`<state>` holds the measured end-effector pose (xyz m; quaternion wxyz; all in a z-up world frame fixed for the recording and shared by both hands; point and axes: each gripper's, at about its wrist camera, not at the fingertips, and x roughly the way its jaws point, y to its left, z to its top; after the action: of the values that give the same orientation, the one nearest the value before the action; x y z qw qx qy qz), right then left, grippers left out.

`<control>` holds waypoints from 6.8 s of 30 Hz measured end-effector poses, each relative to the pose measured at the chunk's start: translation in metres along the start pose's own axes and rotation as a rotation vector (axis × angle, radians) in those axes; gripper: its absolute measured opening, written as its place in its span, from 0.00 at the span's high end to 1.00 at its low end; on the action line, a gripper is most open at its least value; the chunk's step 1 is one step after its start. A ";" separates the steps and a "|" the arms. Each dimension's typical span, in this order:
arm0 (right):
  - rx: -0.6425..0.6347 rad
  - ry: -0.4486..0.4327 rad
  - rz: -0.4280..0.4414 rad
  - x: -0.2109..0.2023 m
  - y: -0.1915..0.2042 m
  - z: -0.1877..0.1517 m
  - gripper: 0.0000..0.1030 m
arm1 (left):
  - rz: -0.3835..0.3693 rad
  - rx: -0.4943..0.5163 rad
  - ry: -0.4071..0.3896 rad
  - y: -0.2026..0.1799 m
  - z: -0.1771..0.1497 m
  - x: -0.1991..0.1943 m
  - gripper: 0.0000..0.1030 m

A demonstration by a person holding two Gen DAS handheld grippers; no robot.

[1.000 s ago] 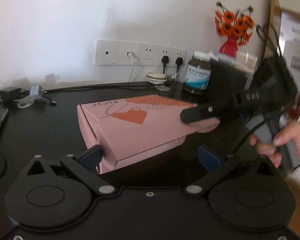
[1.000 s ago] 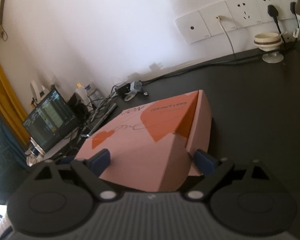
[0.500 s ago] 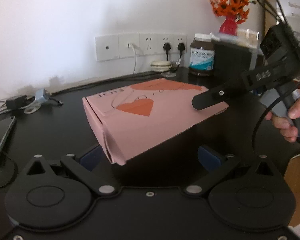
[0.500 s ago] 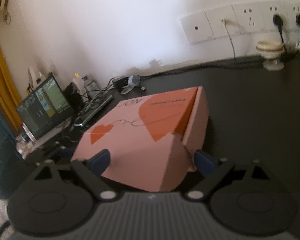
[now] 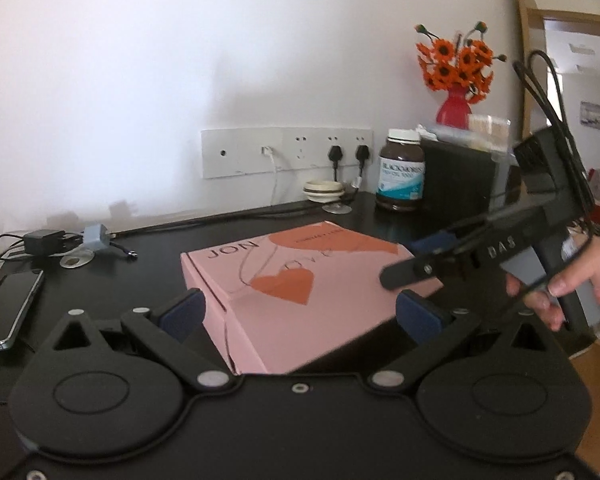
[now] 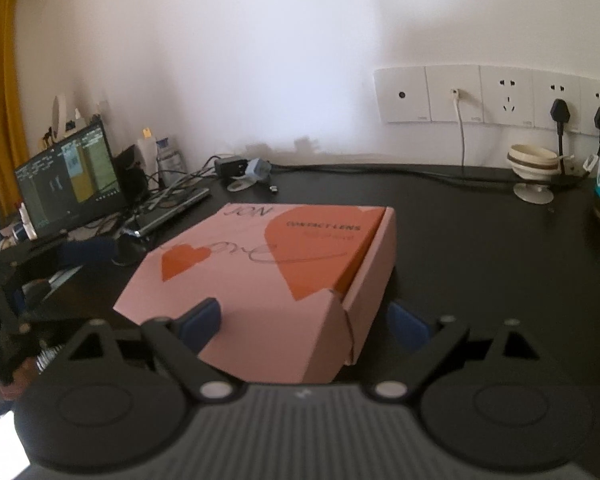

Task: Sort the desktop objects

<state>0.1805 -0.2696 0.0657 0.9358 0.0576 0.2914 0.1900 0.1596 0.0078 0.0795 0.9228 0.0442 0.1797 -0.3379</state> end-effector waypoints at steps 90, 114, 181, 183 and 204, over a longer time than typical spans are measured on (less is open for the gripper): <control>0.182 -0.135 -0.118 0.004 -0.012 -0.033 0.01 | 0.231 -0.046 -0.010 0.025 -0.012 0.035 0.00; 0.185 -0.103 -0.138 0.011 -0.013 -0.035 0.01 | 0.231 -0.052 0.002 0.027 -0.010 0.037 0.00; 0.222 -0.071 -0.153 0.018 -0.018 -0.039 0.01 | 0.266 -0.243 -0.103 0.072 0.061 0.031 0.00; 0.222 -0.071 -0.152 0.018 -0.018 -0.039 0.01 | 0.290 -0.186 -0.072 0.068 0.067 0.050 0.00; 0.193 -0.058 -0.136 0.023 -0.014 -0.041 0.01 | 0.226 -0.184 0.243 0.088 0.050 0.169 0.00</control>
<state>0.1793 -0.2740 0.0172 0.9446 0.1331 0.2843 0.0954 0.3504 -0.0374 0.0611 0.9265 0.0201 0.3139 -0.2066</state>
